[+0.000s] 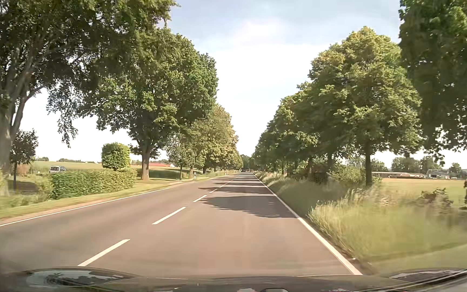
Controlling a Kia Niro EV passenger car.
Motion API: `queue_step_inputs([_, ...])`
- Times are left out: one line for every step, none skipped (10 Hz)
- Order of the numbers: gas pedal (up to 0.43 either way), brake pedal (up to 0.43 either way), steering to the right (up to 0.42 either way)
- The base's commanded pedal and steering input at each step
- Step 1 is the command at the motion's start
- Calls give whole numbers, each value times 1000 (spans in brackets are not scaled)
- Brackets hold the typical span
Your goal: Follow the waypoints while adhering to traffic rules and regulations
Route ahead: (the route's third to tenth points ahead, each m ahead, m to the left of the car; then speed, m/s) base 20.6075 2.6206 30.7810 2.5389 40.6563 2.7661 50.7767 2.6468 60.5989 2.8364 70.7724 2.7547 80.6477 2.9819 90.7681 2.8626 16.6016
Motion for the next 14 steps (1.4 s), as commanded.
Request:
queue_step_inputs([240,0,-3])
queue_step_inputs([240,0,-3])
queue_step_inputs([240,0,-3])
queue_step_inputs([240,0,-3])
queue_step_inputs([240,0,-3])
queue_step_inputs([240,0,-3])
queue_step_inputs([240,0,-3])
queue_step_inputs([240,0,-3])
queue_step_inputs([240,0,-3])
queue_step_inputs([240,0,-3])
queue_step_inputs([240,0,-3])
queue_step_inputs([240,0,-5])
queue_step_inputs([240,0,-6])
queue_step_inputs([240,0,-7])
